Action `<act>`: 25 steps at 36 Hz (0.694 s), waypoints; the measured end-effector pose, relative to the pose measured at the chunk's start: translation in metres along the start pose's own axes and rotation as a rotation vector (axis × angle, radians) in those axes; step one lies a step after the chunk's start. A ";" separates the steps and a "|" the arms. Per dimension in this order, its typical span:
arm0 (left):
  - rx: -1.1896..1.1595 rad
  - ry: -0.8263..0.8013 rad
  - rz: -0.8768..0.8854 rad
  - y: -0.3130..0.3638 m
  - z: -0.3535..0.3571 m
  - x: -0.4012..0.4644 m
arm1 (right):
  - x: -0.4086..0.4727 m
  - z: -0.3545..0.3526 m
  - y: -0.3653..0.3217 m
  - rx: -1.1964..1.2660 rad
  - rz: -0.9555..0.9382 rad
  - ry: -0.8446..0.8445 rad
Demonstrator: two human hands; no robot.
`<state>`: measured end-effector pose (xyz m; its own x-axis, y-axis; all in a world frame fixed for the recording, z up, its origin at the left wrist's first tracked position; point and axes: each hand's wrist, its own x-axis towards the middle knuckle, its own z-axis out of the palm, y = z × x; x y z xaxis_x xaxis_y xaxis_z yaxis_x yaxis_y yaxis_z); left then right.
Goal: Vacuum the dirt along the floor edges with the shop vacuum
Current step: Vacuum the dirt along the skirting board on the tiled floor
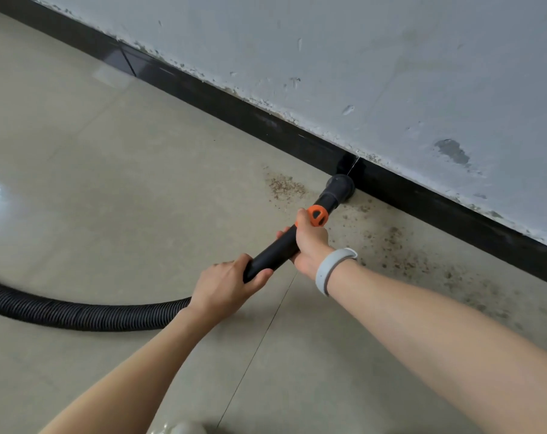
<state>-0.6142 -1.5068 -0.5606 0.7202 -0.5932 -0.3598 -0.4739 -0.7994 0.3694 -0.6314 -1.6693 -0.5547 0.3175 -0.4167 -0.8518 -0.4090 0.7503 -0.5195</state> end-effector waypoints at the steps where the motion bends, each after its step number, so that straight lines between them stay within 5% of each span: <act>1: -0.006 0.016 -0.007 -0.001 -0.001 -0.001 | 0.000 0.002 0.000 -0.003 -0.004 -0.002; 18: -0.358 0.387 -0.335 -0.096 -0.038 -0.004 | -0.017 0.173 0.006 -0.308 -0.124 -0.321; 25: -0.602 0.362 -0.425 -0.129 -0.051 0.014 | -0.011 0.226 0.014 -0.323 -0.086 -0.334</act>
<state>-0.5167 -1.4076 -0.5692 0.9447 -0.1015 -0.3119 0.1549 -0.7001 0.6971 -0.4470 -1.5382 -0.5372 0.5981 -0.2424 -0.7639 -0.5974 0.5005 -0.6266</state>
